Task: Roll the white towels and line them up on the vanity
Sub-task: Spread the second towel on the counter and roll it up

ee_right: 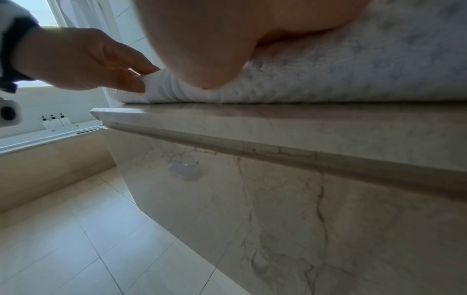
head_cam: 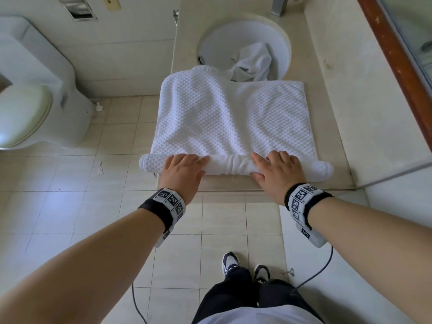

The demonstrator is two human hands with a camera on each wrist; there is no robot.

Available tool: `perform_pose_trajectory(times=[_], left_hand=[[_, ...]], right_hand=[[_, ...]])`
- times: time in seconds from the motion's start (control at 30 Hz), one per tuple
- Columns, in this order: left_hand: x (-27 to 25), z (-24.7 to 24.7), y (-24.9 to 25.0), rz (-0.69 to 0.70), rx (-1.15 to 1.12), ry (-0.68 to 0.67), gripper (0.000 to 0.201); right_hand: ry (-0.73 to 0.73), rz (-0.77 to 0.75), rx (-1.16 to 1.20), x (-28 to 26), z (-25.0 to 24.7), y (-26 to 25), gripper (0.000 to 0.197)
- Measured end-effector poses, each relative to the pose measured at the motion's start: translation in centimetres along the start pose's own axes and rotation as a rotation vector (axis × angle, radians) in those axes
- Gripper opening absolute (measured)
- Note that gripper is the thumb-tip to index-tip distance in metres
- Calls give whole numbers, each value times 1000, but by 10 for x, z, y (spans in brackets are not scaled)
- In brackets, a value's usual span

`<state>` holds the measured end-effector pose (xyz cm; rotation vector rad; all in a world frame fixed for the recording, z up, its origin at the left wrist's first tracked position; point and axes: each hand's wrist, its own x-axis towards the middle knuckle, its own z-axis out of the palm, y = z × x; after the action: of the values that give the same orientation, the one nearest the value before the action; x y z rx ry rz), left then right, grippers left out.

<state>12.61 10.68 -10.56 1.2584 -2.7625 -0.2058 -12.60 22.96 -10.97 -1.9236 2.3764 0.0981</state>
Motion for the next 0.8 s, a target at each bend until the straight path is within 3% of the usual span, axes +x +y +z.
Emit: perform_pose_trajectory(times=[0.33,0.57,0.8], left_hand=[[-2,6,6,-58,55,-176,68],[23,10,2,-28,171,-169,75],[63,4,-17,74,164,-253,76]], right_hand=[[-133,-48,34,18,-8,13,62],[-268,-107,82,48,-14,24,66],[-255,18,98,65,-19,18,72]])
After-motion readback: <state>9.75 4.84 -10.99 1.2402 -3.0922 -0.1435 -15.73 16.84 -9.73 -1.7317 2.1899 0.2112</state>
